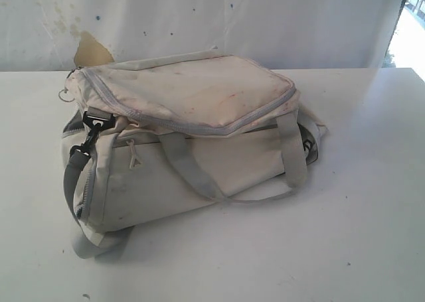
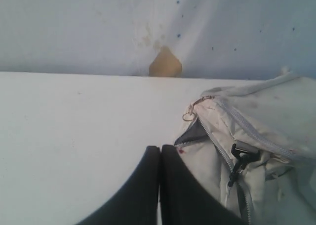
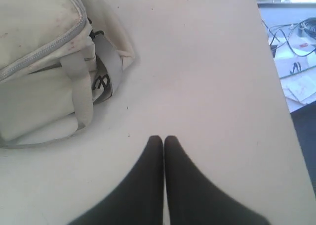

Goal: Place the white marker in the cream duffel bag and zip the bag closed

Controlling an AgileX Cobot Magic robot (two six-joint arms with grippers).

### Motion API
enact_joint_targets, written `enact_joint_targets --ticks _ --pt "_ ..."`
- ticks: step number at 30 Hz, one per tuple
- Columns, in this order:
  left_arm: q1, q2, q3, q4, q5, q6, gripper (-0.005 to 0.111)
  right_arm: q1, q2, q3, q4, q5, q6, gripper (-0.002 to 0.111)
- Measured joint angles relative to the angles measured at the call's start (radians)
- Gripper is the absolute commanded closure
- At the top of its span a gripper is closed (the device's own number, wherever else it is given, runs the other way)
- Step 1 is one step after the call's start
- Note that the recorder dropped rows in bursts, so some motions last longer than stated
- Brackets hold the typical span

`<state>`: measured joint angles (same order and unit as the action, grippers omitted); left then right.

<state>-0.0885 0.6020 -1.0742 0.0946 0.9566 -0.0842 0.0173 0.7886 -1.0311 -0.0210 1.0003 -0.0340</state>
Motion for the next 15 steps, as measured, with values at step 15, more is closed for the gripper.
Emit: enact_joint_targets --ticks 15 --pt "0.000 -0.521 0.160 0.014 0.088 -0.006 0.107 0.000 -0.597 0.180 -0.005 0.056 -0.037 0.108"
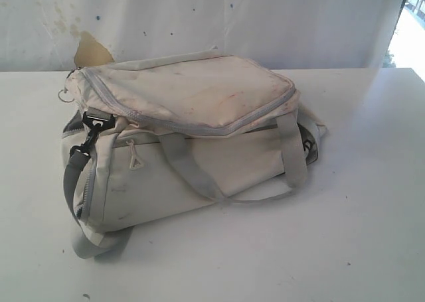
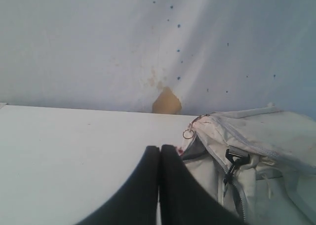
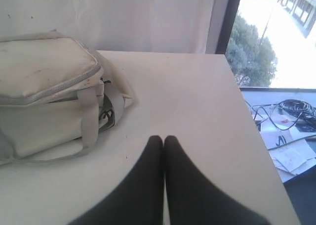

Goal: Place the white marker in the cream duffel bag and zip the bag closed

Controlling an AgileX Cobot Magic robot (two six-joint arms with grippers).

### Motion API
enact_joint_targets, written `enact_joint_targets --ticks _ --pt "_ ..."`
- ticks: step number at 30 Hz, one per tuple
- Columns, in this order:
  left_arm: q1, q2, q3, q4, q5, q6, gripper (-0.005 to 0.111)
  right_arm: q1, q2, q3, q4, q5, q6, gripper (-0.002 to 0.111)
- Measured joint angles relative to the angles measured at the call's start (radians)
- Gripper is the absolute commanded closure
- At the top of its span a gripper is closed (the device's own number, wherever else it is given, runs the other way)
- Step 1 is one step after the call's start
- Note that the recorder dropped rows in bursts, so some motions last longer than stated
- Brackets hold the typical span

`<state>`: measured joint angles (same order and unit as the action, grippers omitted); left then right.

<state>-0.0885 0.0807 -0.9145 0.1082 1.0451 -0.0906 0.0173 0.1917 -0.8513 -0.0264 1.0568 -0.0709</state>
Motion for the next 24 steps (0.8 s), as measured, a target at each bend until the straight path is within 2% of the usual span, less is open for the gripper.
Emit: enact_joint_targets --ticks 4,8,14,19,24 --pt "0.000 -0.077 0.016 0.007 0.017 -0.019 0.107 0.000 -0.136 0.044 0.000 0.021 -0.001 0.108" --pt "0.000 -0.081 0.027 0.011 0.022 -0.021 0.107 0.000 -0.189 0.075 -0.002 0.042 -0.001 0.108" --pt "0.000 -0.081 0.041 0.009 -0.091 -0.015 0.107 0.000 -0.189 0.115 -0.002 0.015 -0.002 0.108" --pt "0.000 -0.081 0.099 0.009 -0.241 -0.015 0.107 0.000 -0.189 0.199 -0.004 -0.178 -0.002 0.108" --pt "0.000 -0.081 0.224 0.009 -0.433 -0.015 0.107 0.000 -0.189 0.332 -0.001 -0.435 -0.002 0.108"
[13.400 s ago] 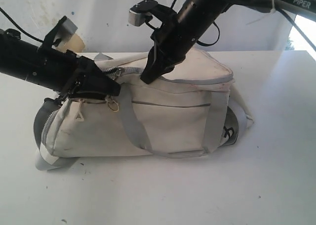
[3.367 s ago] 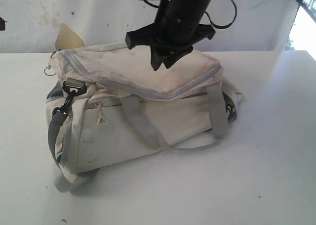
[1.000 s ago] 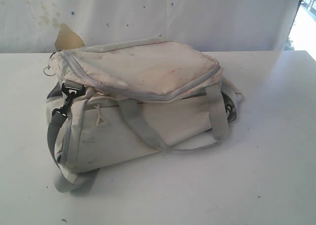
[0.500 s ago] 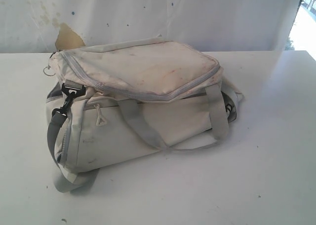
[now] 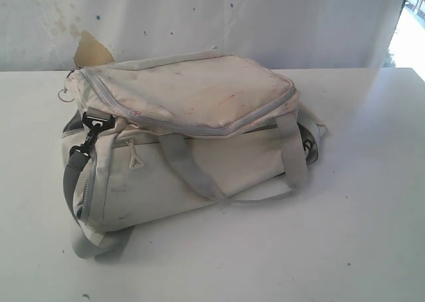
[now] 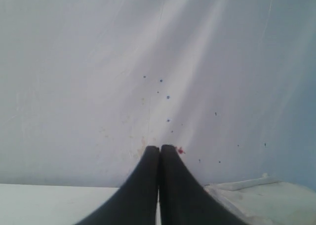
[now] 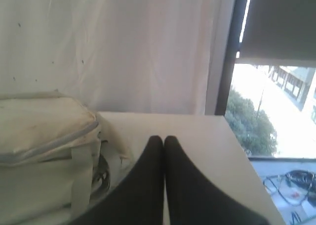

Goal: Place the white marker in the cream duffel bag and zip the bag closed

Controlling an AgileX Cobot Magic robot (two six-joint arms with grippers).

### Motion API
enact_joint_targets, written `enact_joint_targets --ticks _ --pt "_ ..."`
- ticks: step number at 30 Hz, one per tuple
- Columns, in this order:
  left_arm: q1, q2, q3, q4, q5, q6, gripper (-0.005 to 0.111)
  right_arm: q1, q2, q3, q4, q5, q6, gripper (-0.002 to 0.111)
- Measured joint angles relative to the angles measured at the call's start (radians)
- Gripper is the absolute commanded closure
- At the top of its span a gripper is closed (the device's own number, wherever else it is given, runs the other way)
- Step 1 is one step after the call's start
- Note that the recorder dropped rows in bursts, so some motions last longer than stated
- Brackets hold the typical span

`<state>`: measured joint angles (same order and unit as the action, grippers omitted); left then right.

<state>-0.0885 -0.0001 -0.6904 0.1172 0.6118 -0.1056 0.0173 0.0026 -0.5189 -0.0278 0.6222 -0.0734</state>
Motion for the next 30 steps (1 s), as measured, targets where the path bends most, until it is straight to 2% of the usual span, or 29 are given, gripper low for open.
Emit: enact_joint_targets --ticks 5,10,14,20,24,30 --pt "0.000 0.000 0.190 0.019 -0.244 0.000 0.107 0.000 0.002 0.155 -0.025 -0.302 0.000 0.108" --pt "0.000 0.002 0.350 0.041 -0.485 0.002 0.107 0.000 0.002 0.269 -0.031 -0.396 0.000 0.108" --pt "0.000 0.004 0.457 0.047 -0.596 0.002 0.107 0.000 0.002 0.360 -0.032 -0.447 0.000 0.108" --pt "0.000 0.004 0.597 0.051 -0.655 0.004 0.107 0.000 0.002 0.504 -0.032 -0.595 0.000 0.108" --pt "0.000 0.004 0.679 0.051 -0.678 0.004 0.107 0.000 0.002 0.512 -0.032 -0.540 0.000 0.108" --pt "0.000 0.004 0.685 0.051 -0.612 0.004 0.107 0.000 0.002 0.514 -0.030 -0.511 0.000 0.108"
